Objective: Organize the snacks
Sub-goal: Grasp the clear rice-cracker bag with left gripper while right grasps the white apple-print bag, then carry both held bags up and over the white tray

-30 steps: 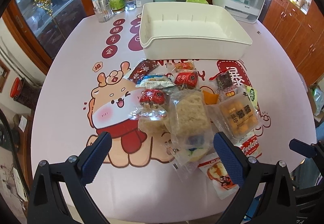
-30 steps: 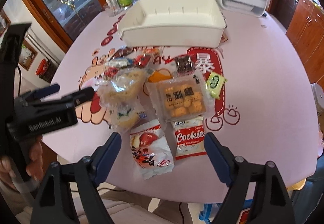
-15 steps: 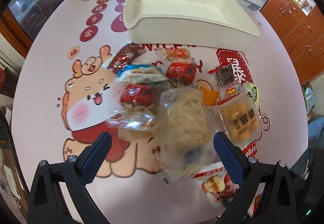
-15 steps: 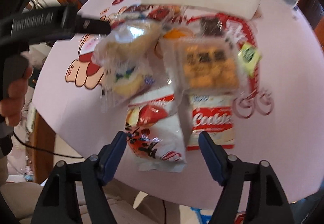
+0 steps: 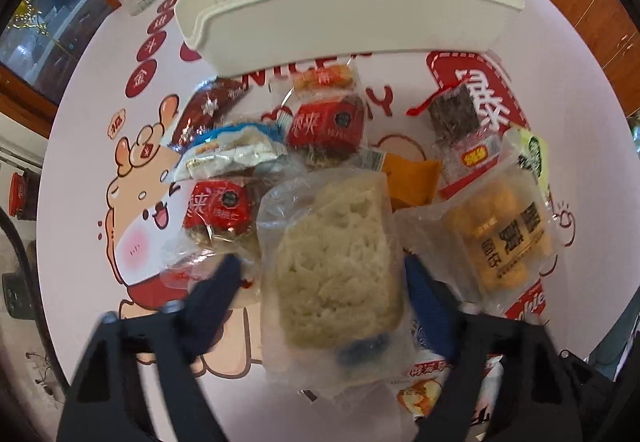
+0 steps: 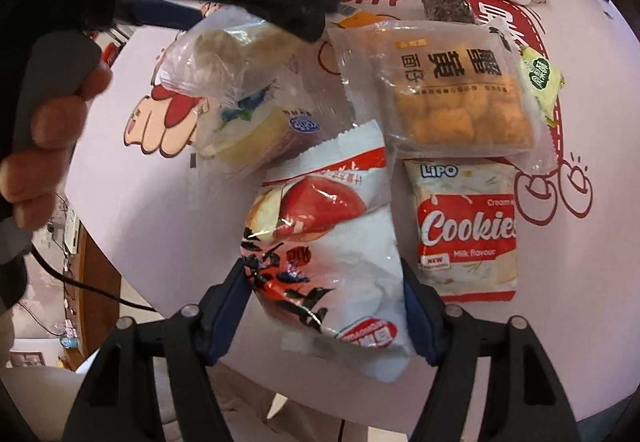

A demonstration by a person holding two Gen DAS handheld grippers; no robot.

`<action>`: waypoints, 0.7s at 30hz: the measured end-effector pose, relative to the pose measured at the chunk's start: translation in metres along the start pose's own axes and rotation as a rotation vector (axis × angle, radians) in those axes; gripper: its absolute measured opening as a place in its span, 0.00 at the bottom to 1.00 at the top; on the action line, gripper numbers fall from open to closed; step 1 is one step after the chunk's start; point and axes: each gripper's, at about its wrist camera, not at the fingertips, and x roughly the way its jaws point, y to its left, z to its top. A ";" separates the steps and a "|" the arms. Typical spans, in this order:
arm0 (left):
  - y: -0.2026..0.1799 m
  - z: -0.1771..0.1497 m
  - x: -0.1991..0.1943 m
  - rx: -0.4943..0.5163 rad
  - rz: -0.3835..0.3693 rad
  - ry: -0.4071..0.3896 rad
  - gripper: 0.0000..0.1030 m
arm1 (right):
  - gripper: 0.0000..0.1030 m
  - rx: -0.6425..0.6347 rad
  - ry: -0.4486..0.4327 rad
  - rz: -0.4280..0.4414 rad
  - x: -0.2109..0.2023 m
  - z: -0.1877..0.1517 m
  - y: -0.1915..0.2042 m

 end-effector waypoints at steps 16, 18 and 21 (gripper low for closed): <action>0.059 -0.024 -0.052 -0.212 -0.119 -0.123 0.53 | 0.39 -0.032 -0.086 0.030 -0.058 -0.002 -0.013; 0.068 -0.027 -0.068 -0.228 -0.125 -0.156 0.53 | 0.39 -0.035 -0.099 0.033 -0.064 -0.001 -0.013; 0.077 -0.028 -0.096 -0.249 -0.121 -0.224 0.53 | 0.38 -0.053 -0.165 0.039 -0.094 0.009 -0.014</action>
